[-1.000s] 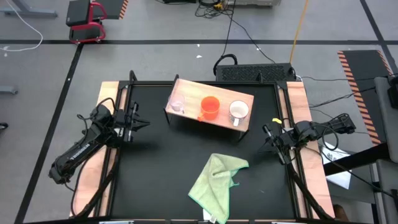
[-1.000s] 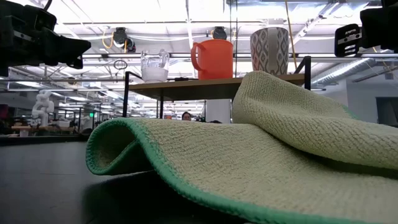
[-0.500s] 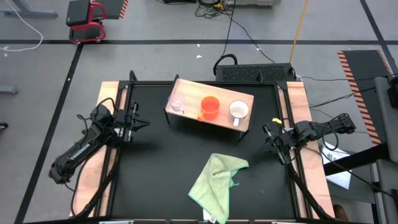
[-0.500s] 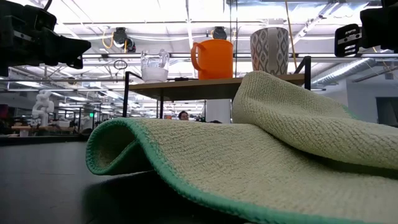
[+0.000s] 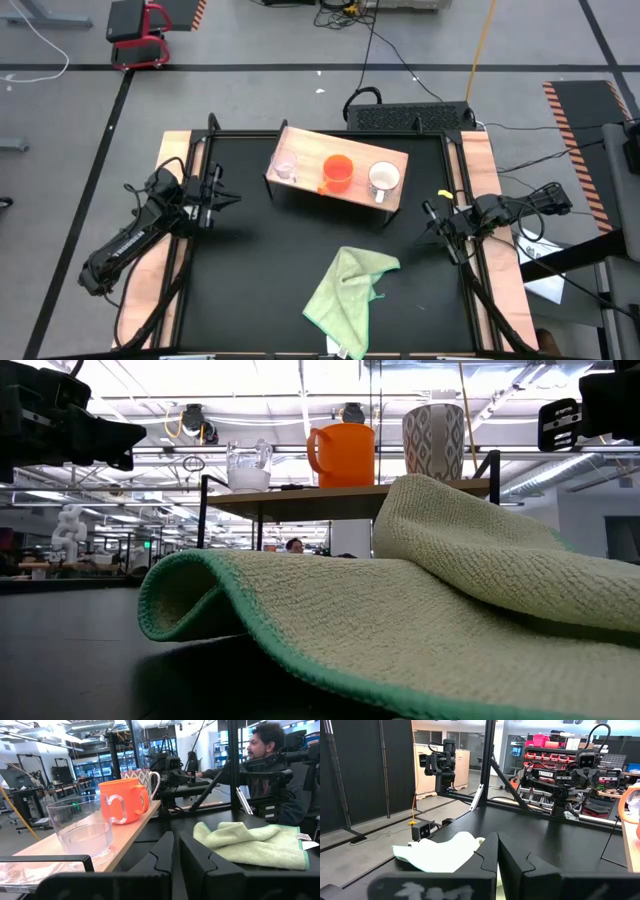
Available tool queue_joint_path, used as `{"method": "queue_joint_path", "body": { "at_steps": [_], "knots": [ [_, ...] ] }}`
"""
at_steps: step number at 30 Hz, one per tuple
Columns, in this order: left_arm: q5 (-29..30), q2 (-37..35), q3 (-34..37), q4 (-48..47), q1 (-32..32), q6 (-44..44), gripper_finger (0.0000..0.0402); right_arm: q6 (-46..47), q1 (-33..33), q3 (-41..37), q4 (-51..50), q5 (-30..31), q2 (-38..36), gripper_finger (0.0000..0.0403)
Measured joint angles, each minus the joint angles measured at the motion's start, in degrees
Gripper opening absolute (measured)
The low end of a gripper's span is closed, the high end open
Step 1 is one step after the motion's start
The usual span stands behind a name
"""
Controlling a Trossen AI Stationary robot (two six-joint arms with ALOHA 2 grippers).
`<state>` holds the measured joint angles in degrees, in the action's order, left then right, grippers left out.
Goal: Stack small to large cups/mugs on shelf
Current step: Return to Home Position
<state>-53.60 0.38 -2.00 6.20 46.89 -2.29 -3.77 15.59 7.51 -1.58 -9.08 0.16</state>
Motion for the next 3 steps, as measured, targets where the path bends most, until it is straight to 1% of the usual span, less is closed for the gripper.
{"method": "queue_joint_path", "body": {
  "at_steps": [3],
  "knots": [
    [0.0, 0.0, 0.0, 0.0, 0.0, 0.0, 0.0031, 0.03, -0.01, 0.0, 0.02, 0.0, 0.0, 0.0]
  ]
}}
